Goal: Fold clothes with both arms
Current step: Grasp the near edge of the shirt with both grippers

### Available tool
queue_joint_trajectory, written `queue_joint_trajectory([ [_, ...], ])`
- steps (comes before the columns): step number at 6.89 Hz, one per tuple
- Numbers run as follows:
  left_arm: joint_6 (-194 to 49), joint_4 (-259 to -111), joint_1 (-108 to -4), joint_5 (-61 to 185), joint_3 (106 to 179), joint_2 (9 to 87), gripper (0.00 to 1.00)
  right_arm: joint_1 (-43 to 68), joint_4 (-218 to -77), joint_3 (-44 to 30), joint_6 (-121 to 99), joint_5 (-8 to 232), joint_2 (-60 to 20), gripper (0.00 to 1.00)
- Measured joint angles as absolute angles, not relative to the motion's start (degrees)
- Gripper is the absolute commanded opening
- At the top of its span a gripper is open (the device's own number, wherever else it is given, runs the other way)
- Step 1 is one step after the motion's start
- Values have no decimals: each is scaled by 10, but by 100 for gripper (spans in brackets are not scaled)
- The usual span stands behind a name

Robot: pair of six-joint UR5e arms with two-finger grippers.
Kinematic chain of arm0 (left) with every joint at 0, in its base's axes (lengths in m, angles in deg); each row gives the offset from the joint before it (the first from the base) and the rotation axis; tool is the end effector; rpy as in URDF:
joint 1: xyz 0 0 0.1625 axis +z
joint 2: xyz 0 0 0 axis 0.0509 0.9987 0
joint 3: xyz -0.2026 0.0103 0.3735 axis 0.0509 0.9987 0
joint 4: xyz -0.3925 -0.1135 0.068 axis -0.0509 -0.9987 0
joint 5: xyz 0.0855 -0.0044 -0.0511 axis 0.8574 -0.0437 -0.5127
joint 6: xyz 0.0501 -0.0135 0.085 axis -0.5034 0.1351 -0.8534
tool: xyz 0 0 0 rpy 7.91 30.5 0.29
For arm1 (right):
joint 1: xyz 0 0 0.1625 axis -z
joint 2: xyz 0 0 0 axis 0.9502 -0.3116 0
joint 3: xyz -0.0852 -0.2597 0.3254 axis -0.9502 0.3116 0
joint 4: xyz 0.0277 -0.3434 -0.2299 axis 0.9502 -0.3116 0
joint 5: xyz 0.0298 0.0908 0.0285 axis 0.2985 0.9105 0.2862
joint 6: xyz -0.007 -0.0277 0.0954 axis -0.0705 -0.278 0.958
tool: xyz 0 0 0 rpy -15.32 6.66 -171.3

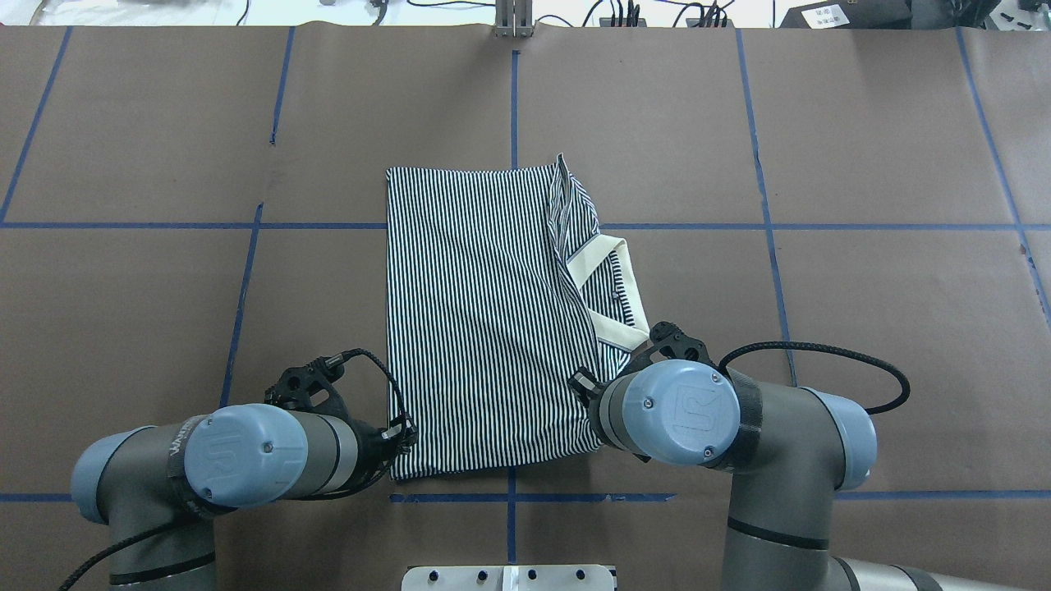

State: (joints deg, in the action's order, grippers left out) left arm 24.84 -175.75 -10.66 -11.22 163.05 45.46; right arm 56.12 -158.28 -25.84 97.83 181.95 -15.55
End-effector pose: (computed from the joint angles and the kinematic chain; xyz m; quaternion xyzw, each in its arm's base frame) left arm 0.5240 -0.2550 0.3000 -0.0723 0.4580 -0.2520 0.8494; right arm -0.5315 -0.2825 0.2572 -0.0945 -0.4014 0.3831 0.8265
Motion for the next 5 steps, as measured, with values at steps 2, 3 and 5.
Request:
queue_joint_trajectory([
  [2,249,-1757,-97,-113,1626,455,47,561,-1583,-258,978,1820,-156,0],
  [3,251,-1757,-92,-113,1625,455,46,560,-1583,-258,978,1820,-156,0],
  [5,252,-1757,-82,-112,1624,453,16,560,-1583,-258,978,1820,-156,0],
])
